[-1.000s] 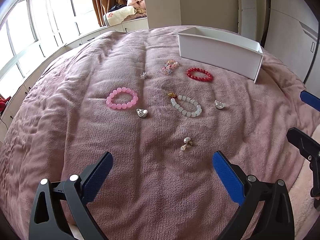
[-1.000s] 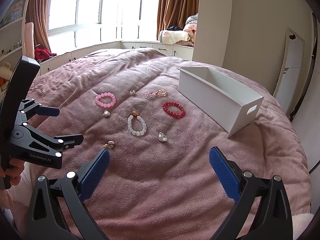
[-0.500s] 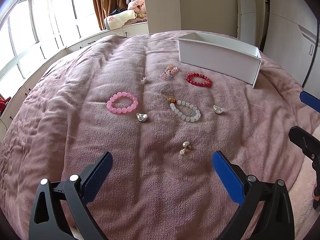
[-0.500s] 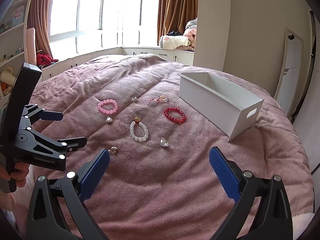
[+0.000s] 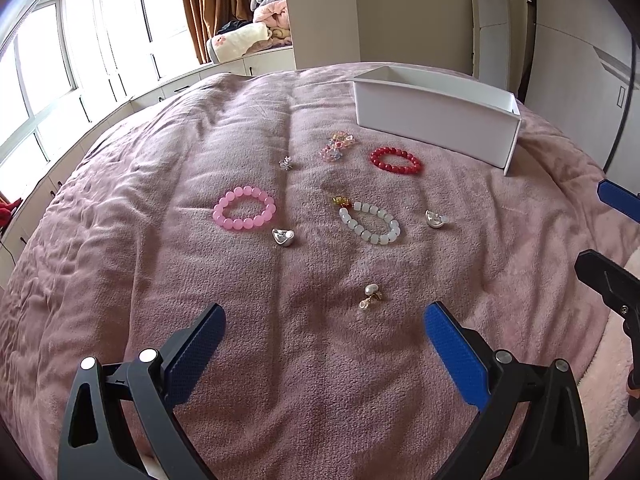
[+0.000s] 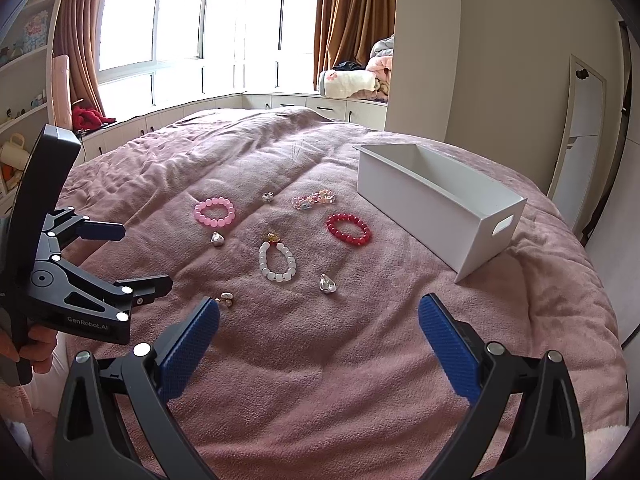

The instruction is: Organize jewelry

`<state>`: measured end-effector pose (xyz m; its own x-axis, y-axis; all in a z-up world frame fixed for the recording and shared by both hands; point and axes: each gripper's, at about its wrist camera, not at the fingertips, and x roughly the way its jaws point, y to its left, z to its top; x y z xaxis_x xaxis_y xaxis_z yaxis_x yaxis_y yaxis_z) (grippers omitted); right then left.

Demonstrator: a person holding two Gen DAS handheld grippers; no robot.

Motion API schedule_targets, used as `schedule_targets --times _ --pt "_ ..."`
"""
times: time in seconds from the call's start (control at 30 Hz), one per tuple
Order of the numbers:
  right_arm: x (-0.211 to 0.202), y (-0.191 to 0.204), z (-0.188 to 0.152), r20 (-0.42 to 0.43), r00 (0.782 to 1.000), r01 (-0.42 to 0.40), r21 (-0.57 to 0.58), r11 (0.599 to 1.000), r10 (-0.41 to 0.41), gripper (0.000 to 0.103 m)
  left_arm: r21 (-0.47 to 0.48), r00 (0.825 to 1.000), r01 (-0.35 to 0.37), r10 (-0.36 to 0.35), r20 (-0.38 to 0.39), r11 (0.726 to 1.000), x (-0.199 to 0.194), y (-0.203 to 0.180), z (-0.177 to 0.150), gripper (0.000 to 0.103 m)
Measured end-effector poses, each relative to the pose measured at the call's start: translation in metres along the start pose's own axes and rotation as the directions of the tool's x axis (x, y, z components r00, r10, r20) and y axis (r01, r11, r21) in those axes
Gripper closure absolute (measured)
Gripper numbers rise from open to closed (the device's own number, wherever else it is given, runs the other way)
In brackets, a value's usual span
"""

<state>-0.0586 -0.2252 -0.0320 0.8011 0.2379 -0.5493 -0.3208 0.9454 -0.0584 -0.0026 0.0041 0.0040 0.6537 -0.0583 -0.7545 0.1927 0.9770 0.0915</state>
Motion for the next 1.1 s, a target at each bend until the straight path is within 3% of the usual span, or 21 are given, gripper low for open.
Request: schedule_targets --times 0.77,1.1 --pt "0.006 -0.002 0.001 -0.025 1.0 -0.002 0.014 1.0 0.002 0.004 -0.007 1.0 -0.021 0.02 -0.013 1.0 0.007 0.007 0.0 0.002" --pt "0.057 -0.017 0.028 -0.105 0.994 -0.021 0.077 0.997 0.029 0.005 -0.109 0.998 0.011 -0.018 -0.059 0.994 0.033 0.023 0.015 0.002"
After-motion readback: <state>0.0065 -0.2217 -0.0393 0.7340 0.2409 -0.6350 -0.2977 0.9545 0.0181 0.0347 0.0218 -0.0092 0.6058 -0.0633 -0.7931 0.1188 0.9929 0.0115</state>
